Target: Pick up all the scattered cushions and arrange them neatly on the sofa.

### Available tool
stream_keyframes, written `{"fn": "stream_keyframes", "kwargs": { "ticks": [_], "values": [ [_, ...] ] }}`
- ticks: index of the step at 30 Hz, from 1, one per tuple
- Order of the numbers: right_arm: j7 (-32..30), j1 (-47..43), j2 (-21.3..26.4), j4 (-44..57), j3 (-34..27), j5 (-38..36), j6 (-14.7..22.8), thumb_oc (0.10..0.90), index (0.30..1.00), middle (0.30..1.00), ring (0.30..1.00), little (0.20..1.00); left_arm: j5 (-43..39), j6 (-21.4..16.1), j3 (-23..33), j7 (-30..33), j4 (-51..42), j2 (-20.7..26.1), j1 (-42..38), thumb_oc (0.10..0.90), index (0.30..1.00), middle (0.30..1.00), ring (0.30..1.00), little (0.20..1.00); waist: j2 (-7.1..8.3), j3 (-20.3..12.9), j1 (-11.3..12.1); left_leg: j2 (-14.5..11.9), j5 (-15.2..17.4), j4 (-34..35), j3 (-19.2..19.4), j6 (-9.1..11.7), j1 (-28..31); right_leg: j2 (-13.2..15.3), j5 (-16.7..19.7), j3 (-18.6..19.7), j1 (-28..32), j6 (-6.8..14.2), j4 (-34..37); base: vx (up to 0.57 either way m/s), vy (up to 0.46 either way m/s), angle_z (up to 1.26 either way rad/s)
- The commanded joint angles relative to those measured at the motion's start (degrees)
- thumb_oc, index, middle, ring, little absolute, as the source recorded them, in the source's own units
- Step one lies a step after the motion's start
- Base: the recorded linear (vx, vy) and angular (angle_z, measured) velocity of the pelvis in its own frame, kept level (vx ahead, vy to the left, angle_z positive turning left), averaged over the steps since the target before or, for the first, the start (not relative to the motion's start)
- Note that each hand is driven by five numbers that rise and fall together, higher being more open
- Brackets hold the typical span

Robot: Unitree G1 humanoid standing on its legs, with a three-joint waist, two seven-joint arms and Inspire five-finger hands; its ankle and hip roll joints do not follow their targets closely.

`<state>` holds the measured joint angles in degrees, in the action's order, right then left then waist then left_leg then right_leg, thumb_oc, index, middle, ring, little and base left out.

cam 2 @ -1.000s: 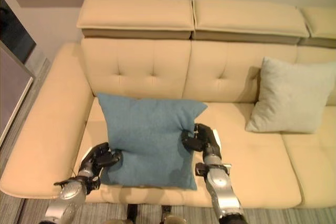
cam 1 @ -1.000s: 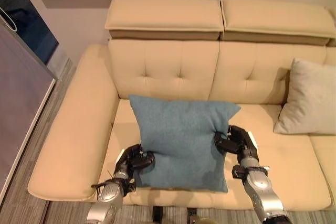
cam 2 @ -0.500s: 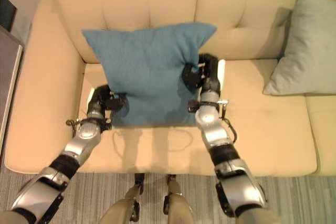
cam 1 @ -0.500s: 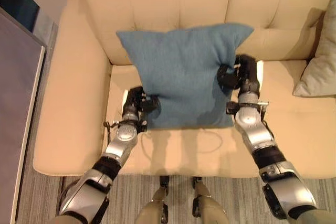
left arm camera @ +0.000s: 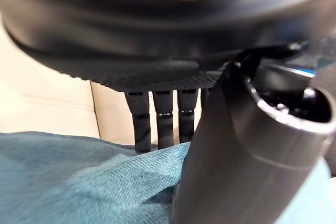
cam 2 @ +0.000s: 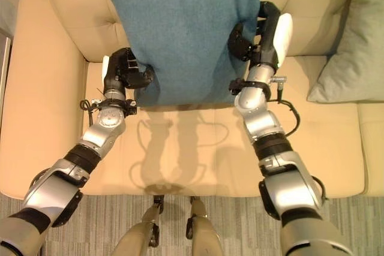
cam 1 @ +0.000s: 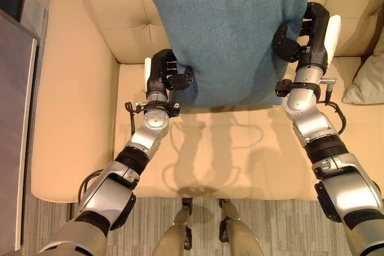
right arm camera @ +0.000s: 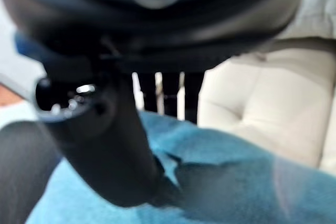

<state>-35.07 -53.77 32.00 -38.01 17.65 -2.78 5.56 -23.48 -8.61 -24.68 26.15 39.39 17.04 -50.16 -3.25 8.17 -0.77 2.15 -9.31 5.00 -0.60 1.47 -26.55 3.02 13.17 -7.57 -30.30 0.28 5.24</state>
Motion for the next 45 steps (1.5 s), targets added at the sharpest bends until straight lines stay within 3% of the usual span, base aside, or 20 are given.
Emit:
{"fn": "stream_keyframes", "kwargs": {
  "ticks": [1, 9, 18, 22, 26, 30, 32, 36, 45],
  "values": [
    [0.4, -3.3, -1.5, 4.5, -1.0, 3.6, 5.0, 0.8, 0.9, 0.9, 0.9, 0.9, 2.1, -10.7, -0.6, -2.4, -7.7, -0.2, -6.4, 0.8, 0.9, 0.9, 0.9, 0.9, 1.96, -2.9, 0.5, -0.8, 4.3, 0.0, -0.3, 4.0, 1.4, 2.0, -8.0, 0.3, 4.9, 8.0, -0.2, 0.0, -0.011, 0.03],
    [3.8, 8.4, -0.5, 8.0, -7.2, 2.1, 4.9, 0.8, 0.9, 0.9, 0.9, 0.9, 1.6, -8.9, 3.9, -6.0, -9.7, 2.3, 6.5, 0.8, 0.9, 0.9, 0.9, 0.9, 2.56, -3.8, 0.7, -0.8, 4.4, 0.0, -0.3, 3.9, 1.7, 2.2, -8.1, 0.0, 5.2, 7.9, -0.2, 0.0, -0.014, 0.08],
    [12.8, 26.8, 4.2, 13.4, -14.2, -0.8, 5.9, 0.8, 0.9, 0.9, 0.9, 0.9, 3.1, -7.3, 12.7, -12.6, -12.5, 12.2, 22.4, 0.8, 0.9, 0.9, 0.9, 0.9, 3.38, -6.0, 0.7, -1.3, 5.0, 0.0, -0.1, 3.7, 3.9, 2.0, -8.7, -0.5, 7.5, 7.9, -0.2, 0.01, -0.005, 0.01],
    [15.4, 34.3, 3.8, 14.1, -17.3, -0.8, 5.6, 0.8, 0.9, 0.9, 0.9, 0.9, 4.7, -6.9, 16.2, -14.3, -14.3, 13.5, 29.7, 0.8, 0.9, 0.9, 0.9, 0.9, 3.67, -6.3, 0.6, -1.5, 5.2, 0.0, 0.1, 3.6, 5.8, 2.0, -9.1, -0.8, 9.7, 7.9, -0.2, 0.05, -0.011, 0.02],
    [19.2, 49.0, -0.8, 12.3, -21.9, 2.3, 4.3, 0.8, 0.9, 0.9, 0.9, 0.9, 8.5, -5.0, 23.4, -17.1, -15.5, 10.2, 46.9, 0.8, 0.9, 0.9, 0.9, 0.9, 3.87, -6.7, 0.6, -2.2, 6.1, 0.0, 0.7, 3.5, 11.9, 1.9, -10.7, -2.0, 16.0, 7.8, -0.2, 0.13, -0.029, 0.01],
    [21.0, 53.7, -3.4, 9.4, -22.2, 2.9, 3.2, 0.8, 0.9, 0.9, 0.9, 0.9, 11.1, -3.4, 24.1, -18.8, -12.3, 8.9, 53.0, 0.8, 0.9, 0.9, 0.9, 0.9, 3.8, -6.9, 0.8, -2.7, 6.7, 0.0, 1.1, 3.4, 15.2, 1.8, -11.5, -2.5, 19.4, 7.7, -0.2, 0.06, -0.028, 0.01],
    [22.4, 56.1, -6.2, 5.9, -20.8, 3.1, 2.8, 0.8, 0.9, 0.9, 0.9, 0.9, 13.6, -1.8, 23.8, -20.0, -6.4, 6.9, 56.6, 0.8, 0.9, 0.9, 0.9, 0.9, 3.66, -6.8, 0.9, -3.3, 7.1, 0.0, 1.5, 3.3, 18.2, 1.5, -12.2, -2.8, 22.6, 7.6, -0.2, 0.07, -0.043, -0.02],
    [23.8, 58.3, -8.9, 2.1, -18.5, 4.0, 2.8, 0.8, 0.9, 0.9, 0.9, 0.9, 15.4, -0.3, 23.4, -20.7, 2.6, 3.4, 59.2, 0.8, 0.9, 0.9, 0.9, 0.9, 3.75, -6.6, 1.0, -3.9, 7.7, 0.0, 1.7, 3.3, 21.4, 1.0, -13.4, -3.2, 26.2, 7.3, -0.2, 0.03, -0.045, 0.02],
    [23.5, 58.9, -8.9, -6.1, -13.2, 8.5, 3.6, 0.8, 0.9, 0.9, 0.9, 0.9, 20.8, 0.2, 22.2, -18.6, 17.7, 0.6, 58.2, 0.8, 0.9, 0.9, 0.9, 0.9, 4.57, -4.7, 1.7, -5.6, 7.1, -0.5, 0.6, 4.0, 24.0, -0.5, -15.6, -4.1, 29.8, 6.0, -0.2, -0.02, -0.068, 0.13]
  ]
}}
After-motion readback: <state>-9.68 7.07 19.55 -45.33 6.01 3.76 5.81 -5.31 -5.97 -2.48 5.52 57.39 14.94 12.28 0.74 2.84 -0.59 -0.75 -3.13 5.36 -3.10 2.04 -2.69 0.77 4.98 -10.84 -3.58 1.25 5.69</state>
